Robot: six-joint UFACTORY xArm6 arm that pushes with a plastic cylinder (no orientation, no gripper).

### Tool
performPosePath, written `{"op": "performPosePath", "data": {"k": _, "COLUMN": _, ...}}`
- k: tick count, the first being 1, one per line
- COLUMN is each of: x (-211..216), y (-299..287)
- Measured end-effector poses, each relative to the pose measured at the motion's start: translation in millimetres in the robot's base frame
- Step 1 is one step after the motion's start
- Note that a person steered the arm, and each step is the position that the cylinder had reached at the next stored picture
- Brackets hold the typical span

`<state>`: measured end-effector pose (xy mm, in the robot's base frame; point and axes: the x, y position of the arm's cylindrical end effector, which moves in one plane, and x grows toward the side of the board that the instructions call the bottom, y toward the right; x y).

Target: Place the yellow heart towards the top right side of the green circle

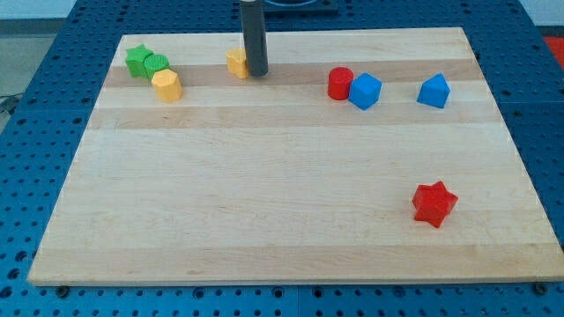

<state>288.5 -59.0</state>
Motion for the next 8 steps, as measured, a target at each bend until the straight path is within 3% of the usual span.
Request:
{"op": "performPosePath", "data": {"k": 3, "x": -10.7, "y": 5.6}}
{"op": "performPosePath", "data": {"k": 8, "x": -12.2, "y": -108.5}}
